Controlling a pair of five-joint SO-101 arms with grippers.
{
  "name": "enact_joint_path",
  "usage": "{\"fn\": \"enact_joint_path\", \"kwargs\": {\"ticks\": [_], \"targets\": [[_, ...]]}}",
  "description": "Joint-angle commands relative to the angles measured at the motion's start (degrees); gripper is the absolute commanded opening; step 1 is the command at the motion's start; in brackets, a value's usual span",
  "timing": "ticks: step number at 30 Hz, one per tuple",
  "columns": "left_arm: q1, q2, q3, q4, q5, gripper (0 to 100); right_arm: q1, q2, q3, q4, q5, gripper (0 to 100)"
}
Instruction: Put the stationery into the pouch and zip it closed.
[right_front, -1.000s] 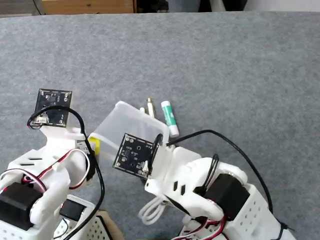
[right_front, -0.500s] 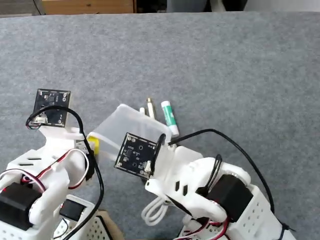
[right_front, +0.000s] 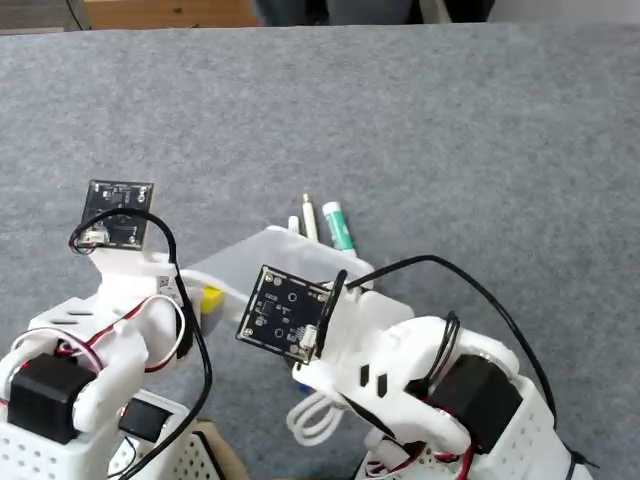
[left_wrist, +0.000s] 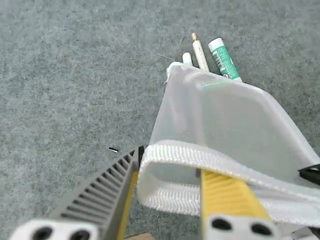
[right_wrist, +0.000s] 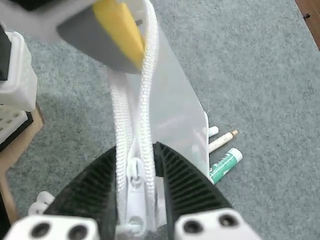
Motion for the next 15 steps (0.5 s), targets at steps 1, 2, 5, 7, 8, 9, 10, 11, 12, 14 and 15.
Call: {"fn": "enact_joint_path", "kwargs": {"ticks": [1,2,5,7,8,9,10,11,12,14,15], "targets": [[0.22,0.18,0.22,-1.85,0.0,20,-0.62,-0.4,-3.12,-0.18,0.0,1.4],[0.22,0.26,0.22,-2.11,0.0,20,-0.62,-0.4,-3.21,-0.18,0.0,1.4],[0.22,0.18,0.92,-4.04,-0.09,20,-0.62,-0.4,-3.21,-0.18,0.0,1.4],[0.22,0.26,1.8,-4.84,-0.09,20,-0.62,-0.4,-4.0,-0.09,0.0,1.4],[0.22,0.26,2.77,-5.63,-0.09,20,-0.62,-0.4,-4.7,0.0,0.0,1.4],[0.22,0.26,3.74,-6.59,-0.09,19,-0.62,-0.4,-5.41,0.18,0.0,1.4],[0.22,0.26,4.62,-7.21,-0.09,19,-0.62,-0.4,-6.29,0.79,0.0,1.4],[0.22,0.26,5.23,-7.65,-0.09,19,-0.62,-0.4,-6.99,1.14,0.0,1.4],[0.22,0.26,5.58,-7.74,-0.09,19,-0.62,-0.4,-7.6,1.41,0.0,1.4],[0.22,0.26,5.85,-7.82,-0.09,19,-0.62,-0.4,-8.48,2.02,0.0,1.4],[0.22,0.26,5.85,-7.82,-0.09,19,-0.62,-0.4,-8.75,2.29,0.0,1.4]]}}
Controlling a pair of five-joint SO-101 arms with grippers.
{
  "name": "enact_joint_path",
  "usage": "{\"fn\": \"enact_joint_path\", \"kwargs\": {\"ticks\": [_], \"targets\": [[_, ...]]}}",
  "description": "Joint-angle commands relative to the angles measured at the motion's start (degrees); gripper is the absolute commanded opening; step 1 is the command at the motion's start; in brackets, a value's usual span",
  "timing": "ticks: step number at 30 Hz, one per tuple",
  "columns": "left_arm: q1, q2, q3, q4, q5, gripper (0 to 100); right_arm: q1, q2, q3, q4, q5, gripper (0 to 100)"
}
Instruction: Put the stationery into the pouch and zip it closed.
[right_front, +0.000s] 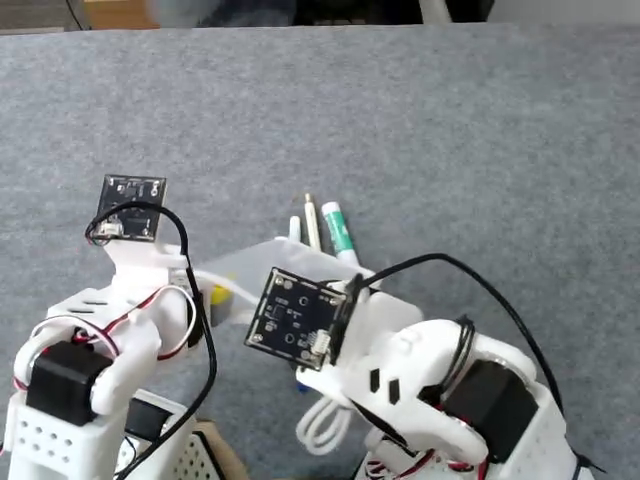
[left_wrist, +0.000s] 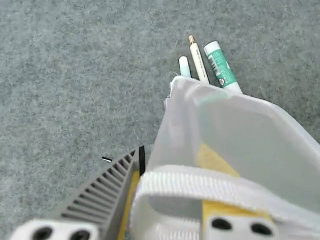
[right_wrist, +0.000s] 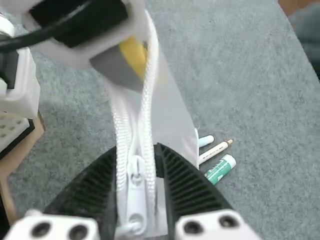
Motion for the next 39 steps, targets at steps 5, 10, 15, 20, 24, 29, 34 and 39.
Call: {"fn": "enact_joint_path", "kwargs": {"ticks": [5,10,15,20,24,29,34,39], "targets": [[0.22,0.26,-0.4,-1.67,-0.35,19,-0.62,-0.31,-4.0,0.26,0.0,1.4],[0.22,-0.18,-0.48,-1.67,-1.93,3,-0.62,-0.31,-3.82,0.18,0.0,1.4],[0.22,-0.18,-0.48,-1.67,-4.31,4,-0.62,-0.31,-3.74,0.0,0.0,1.4],[0.22,-0.26,-0.48,-1.67,-4.31,3,-0.62,-0.31,-3.74,0.0,0.09,1.4],[0.22,-0.26,-0.48,-1.67,-4.31,3,-0.62,-0.31,-3.74,0.26,0.35,1.8],[0.22,-0.26,-2.86,-1.05,-4.31,3,-0.62,-0.31,-3.91,0.26,0.35,3.6],[0.22,0.26,-8.66,2.81,-4.31,3,-0.62,-0.31,-4.09,0.18,0.35,16.5],[0.13,0.26,-11.21,5.8,-4.31,3,-0.62,-0.31,-5.05,-0.18,0.44,23.3]]}}
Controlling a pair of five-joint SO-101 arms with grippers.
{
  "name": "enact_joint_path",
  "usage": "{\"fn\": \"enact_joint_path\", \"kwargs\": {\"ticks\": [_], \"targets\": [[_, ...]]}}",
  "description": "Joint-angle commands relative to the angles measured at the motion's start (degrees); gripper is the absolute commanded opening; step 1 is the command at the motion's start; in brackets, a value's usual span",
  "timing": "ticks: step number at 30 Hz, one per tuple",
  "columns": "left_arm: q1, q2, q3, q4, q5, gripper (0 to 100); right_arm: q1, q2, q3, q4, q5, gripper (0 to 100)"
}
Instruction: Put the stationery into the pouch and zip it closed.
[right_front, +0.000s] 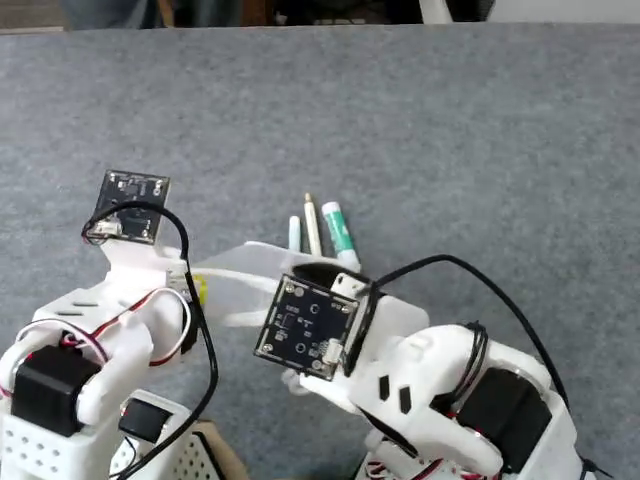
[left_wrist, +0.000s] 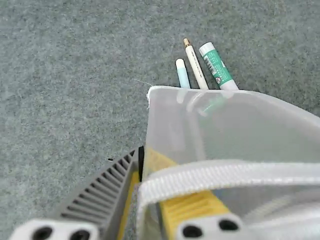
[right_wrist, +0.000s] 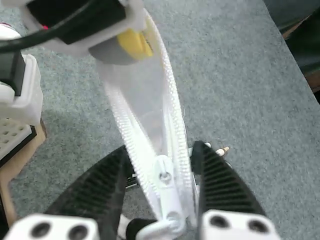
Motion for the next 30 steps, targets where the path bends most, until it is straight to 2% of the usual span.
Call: {"fn": "enact_joint_path", "kwargs": {"ticks": [1,11,16,22,26,30], "targets": [[-0.4,-0.09,-3.38,1.32,-0.35,3,-0.53,0.13,-4.09,-0.53,0.35,23.6],[-12.97,-0.53,-4.35,1.76,-0.35,3,-0.35,0.13,-12.7,1.23,-0.09,23.7],[-17.01,-0.26,-10.33,4.4,0.09,3,4.75,0.04,-12.79,1.14,0.18,23.4],[-20.18,-0.09,-15.6,5.01,0.26,3,10.37,-2.86,-11.3,1.14,0.0,23.4],[-20.44,0.0,-17.54,5.1,5.63,3,14.59,-3.03,-6.64,1.14,-0.09,23.4],[-20.53,0.0,-16.13,5.1,6.24,3,17.14,-3.03,-2.68,0.97,-0.26,23.4]]}}
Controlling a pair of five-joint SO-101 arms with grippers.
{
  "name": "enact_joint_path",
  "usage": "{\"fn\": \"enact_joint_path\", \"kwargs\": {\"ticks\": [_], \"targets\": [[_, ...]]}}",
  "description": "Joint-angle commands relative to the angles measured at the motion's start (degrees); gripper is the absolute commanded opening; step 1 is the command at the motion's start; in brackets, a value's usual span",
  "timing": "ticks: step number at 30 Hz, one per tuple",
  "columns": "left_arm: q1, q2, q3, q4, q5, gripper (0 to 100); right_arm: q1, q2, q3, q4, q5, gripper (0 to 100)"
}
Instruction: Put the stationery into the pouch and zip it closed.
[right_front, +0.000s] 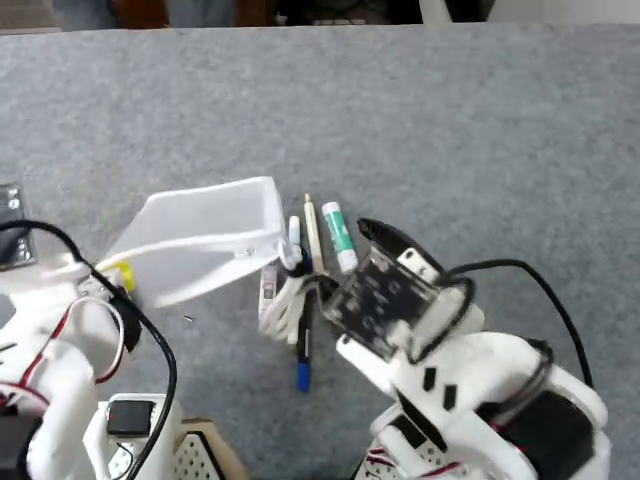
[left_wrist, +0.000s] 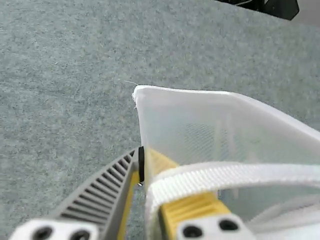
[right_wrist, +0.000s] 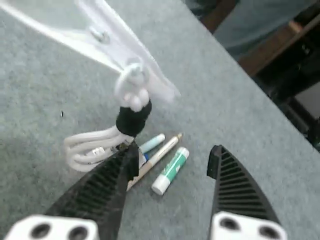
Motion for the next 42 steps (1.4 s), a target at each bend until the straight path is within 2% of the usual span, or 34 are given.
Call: {"fn": "enact_joint_path", "kwargs": {"ticks": [1,6,14,18,22,25,31,34,42], "targets": [[-0.75,0.44,-0.57,0.35,1.05,3,2.73,-0.13,2.24,-0.26,-0.88,23.4],[-2.07,0.44,5.49,0.35,-1.32,3,5.19,-0.04,5.58,-2.99,-6.42,23.4],[-16.75,0.44,12.44,0.18,-8.18,3,7.03,0.04,8.84,-4.31,-7.74,23.4],[-18.15,0.44,14.46,0.18,-8.26,3,9.76,0.04,11.82,-6.33,-8.35,23.4],[-17.98,0.53,14.73,-0.53,-8.18,3,11.6,1.36,14.29,-9.32,-13.27,23.4],[-17.98,2.46,14.64,-1.14,-8.0,3,11.69,6.55,13.23,-10.02,-14.15,23.4],[-17.98,16.35,10.95,-1.14,-7.74,3,11.34,23.16,1.1,-8.62,-14.24,23.4],[-17.98,21.27,8.48,-0.88,-5.27,3,11.25,31.69,-5.41,-7.03,-17.76,23.4],[-17.89,22.59,8.48,-1.05,-3.87,3,11.25,50.24,-11.12,-5.54,-23.74,23.4]]}}
